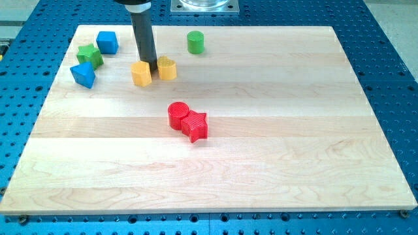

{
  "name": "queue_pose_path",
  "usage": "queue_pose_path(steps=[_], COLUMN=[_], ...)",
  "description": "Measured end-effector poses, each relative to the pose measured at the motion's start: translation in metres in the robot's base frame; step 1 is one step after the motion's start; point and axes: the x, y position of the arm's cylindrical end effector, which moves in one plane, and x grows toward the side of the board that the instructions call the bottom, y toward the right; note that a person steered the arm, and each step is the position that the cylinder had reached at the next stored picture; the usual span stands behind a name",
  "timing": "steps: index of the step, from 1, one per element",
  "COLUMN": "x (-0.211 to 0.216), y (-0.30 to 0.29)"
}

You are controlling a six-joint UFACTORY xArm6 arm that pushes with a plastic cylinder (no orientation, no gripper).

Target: Place the green circle at the top of the hexagon

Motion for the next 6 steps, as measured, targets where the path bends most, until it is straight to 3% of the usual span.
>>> queue_pose_path(steps=[2,4,5,6], x=[-0.043,-0.019,-0.06,-0.098], y=[0.02,0.123,0.179,0.165])
